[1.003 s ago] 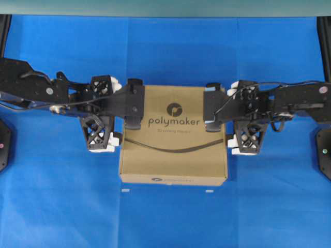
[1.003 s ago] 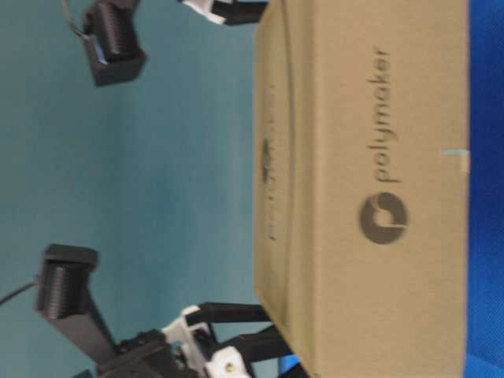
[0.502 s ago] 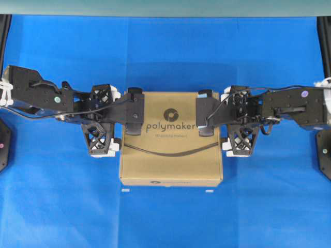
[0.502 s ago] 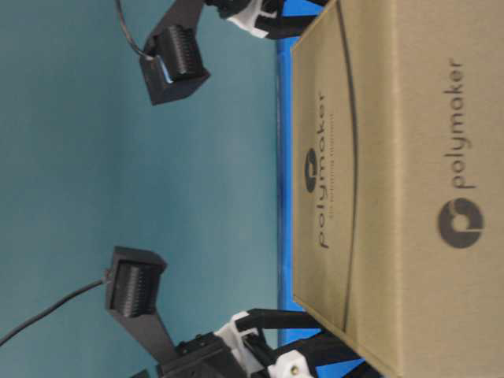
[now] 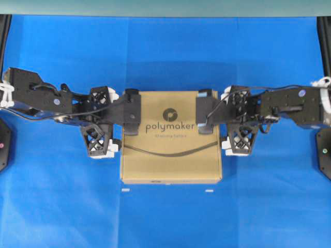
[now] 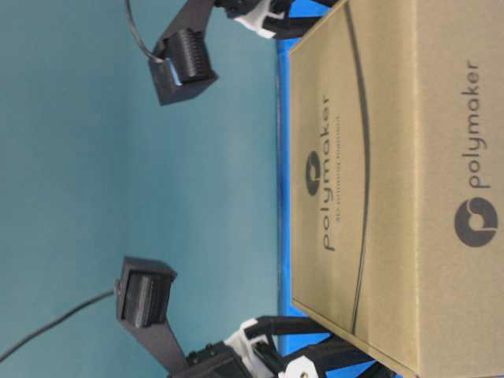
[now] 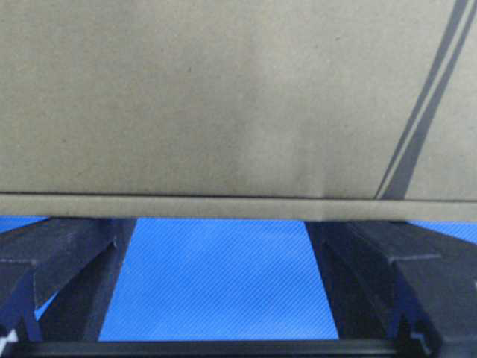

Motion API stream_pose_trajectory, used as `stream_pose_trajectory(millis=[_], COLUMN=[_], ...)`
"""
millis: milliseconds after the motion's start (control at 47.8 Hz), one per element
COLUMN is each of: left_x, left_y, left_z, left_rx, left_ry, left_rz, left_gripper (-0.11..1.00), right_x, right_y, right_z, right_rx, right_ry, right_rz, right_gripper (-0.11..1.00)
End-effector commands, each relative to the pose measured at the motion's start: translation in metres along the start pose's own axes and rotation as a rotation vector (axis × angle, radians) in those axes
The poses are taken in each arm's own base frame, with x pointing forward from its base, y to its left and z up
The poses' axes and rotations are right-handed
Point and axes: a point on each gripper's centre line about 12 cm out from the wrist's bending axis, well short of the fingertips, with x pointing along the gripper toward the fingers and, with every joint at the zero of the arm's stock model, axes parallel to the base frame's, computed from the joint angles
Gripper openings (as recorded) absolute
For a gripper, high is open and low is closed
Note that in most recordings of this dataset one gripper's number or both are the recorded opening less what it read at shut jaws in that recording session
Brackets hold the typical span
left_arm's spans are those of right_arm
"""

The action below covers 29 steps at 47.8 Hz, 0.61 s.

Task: Lift up the cardboard box by clamping it between your arms.
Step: 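Lower the clamped box back toward the table with both grippers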

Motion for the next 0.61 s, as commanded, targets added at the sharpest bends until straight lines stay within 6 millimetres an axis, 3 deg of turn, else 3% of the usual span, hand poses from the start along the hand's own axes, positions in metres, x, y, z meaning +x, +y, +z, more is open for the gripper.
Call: stream_pose_trajectory(millis=[0,251,585], left_x=[-0.009,-0.027,-0.078], left_y=[0.002,0.001,0.0], left_z=[0.0,-0.014,-0.026], left_rx=[-0.009,-0.007,0.008], left_ry=[-0.016,-0.003,-0.123], left_rz=[0.004,0.004,0.017], left_gripper=[0.85,0.85,0.85], right_x=[-0.015,-0.032,-0.086], right_y=[-0.003,-0.001,0.0], right_z=[0.0,-0.018,-0.027], right_rx=[0.022,0.06,0.068], right_ry=[-0.016,-0.037,-0.19], right_rz=[-0.005,0.003,-0.007], right_gripper=[1.0,1.0,1.0])
